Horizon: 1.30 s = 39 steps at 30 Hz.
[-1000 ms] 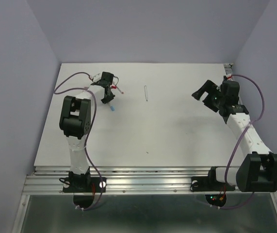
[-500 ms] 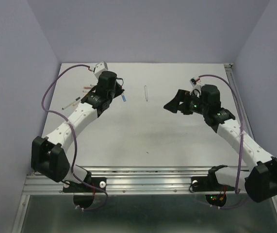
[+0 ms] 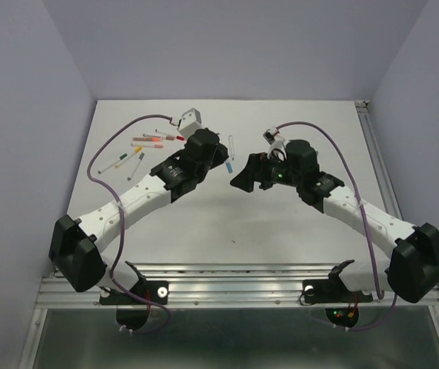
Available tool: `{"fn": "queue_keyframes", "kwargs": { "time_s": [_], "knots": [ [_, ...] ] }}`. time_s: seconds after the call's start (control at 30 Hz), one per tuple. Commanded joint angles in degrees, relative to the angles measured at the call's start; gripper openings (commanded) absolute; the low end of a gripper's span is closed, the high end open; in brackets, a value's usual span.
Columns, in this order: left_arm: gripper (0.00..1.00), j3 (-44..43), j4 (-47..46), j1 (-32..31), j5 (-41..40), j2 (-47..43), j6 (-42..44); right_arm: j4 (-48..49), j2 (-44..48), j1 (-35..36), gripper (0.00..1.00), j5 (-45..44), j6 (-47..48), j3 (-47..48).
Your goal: Open the pen caps
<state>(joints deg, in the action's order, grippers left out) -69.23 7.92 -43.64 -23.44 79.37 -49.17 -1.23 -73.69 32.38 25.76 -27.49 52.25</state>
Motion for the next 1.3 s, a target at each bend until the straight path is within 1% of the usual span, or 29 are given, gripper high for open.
{"fn": "queue_keyframes", "kwargs": {
  "time_s": [0.0, 0.07, 0.2, 0.23, 0.3, 0.4, 0.43, 0.47, 0.5, 0.57, 0.6, 0.7, 0.73, 0.8, 0.9, 1.03, 1.07, 1.1, 1.13, 1.17, 1.23, 1.27],
  "knots": [
    [0.00, -2.4, -1.1, -1.4, -2.4, 1.5, -3.7, 8.2, -0.6, 1.1, 1.00, -0.8, -0.6, 3.8],
    [0.00, -3.2, -0.7, -2.2, -2.6, 2.3, -4.7, 10.3, -1.4, 1.5, 0.98, -0.8, -1.3, 4.2],
    [0.00, -4.0, -0.3, -2.8, -2.7, 2.6, -5.7, 9.7, -3.2, 1.5, 0.92, -1.2, -2.7, 5.6],
    [0.00, -3.8, -0.3, -2.9, -2.7, 2.6, -6.0, 9.2, -4.0, 1.6, 0.86, -1.1, -3.0, 5.9],
    [0.00, -3.5, -0.4, -3.1, -2.9, 2.5, -6.6, 9.5, -5.1, 1.9, 0.78, -1.0, -4.0, 6.5],
    [0.00, -3.4, -0.4, -3.2, -3.3, 2.1, -6.7, 9.0, -6.1, 2.0, 0.72, -0.4, -4.7, 7.4],
    [0.00, -3.3, -0.5, -3.2, -3.4, 2.2, -6.7, 8.9, -6.5, 2.2, 0.68, -0.3, -4.7, 7.6],
    [0.00, -3.3, -0.6, -3.2, -3.3, 2.0, -6.7, 9.1, -6.8, 2.2, 0.66, -0.2, -5.0, 7.8],
    [0.00, -3.3, -0.5, -3.3, -3.3, 2.1, -6.5, 9.1, -7.1, 2.4, 0.58, 0.1, -5.1, 7.9],
    [0.00, -3.1, -0.5, -3.2, -3.4, 1.9, -6.5, 9.1, -7.6, 2.5, 0.51, 0.6, -5.4, 8.0],
    [0.00, -2.9, -0.6, -3.2, -3.5, 1.8, -6.6, 9.0, -7.7, 2.6, 0.43, 1.2, -5.5, 8.2],
    [0.00, -2.5, -0.9, -3.2, -4.3, 1.2, -7.2, 8.4, -8.1, 2.6, 0.27, 2.4, -6.2, 8.6],
    [0.00, -2.4, -1.1, -3.2, -4.9, 1.1, -7.3, 7.8, -8.2, 2.7, 0.15, 2.8, -6.1, 8.7],
    [0.00, -2.4, -2.0, -3.2, -5.1, 1.1, -6.5, 7.3, -8.0, 2.8, 0.01, 3.0, -6.4, 8.6],
    [0.00, -2.9, -2.5, -3.2, -6.1, 1.7, -5.8, 6.8, -6.8, 2.9, 0.01, 3.9, -6.8, 7.4],
    [0.00, -4.1, -3.9, -1.7, -12.9, 4.2, -4.5, 6.4, -4.5, 3.2, 0.01, 8.8, -7.0, 4.3],
    [0.00, -4.9, -4.0, -0.4, -12.0, 5.3, -4.1, 7.2, -2.9, 3.2, 0.01, 10.6, -7.4, 1.4],
    [0.00, -5.8, -4.1, 3.3, -10.2, 8.0, -3.6, 8.2, -2.2, 3.2, 0.01, 14.3, -8.2, -0.1],
    [0.00, -7.3, -4.2, 4.9, -7.4, 9.2, -3.4, 9.7, -0.8, 3.5, 0.01, 16.0, -8.9, -2.0],
    [0.00, -8.1, -4.8, 7.8, -6.5, 11.7, -2.9, 10.0, -0.1, 3.7, 0.01, 17.2, -10.0, -4.8],
    [0.00, -10.2, -5.0, 9.4, -6.5, 13.8, -1.9, 9.8, 1.3, 4.6, 0.01, 18.6, -10.3, -8.0],
    [0.00, -10.7, -5.0, 10.3, -6.2, 15.3, -1.6, 10.1, 2.8, 4.7, 0.01, 18.8, -11.3, -11.1]
  ]
}}
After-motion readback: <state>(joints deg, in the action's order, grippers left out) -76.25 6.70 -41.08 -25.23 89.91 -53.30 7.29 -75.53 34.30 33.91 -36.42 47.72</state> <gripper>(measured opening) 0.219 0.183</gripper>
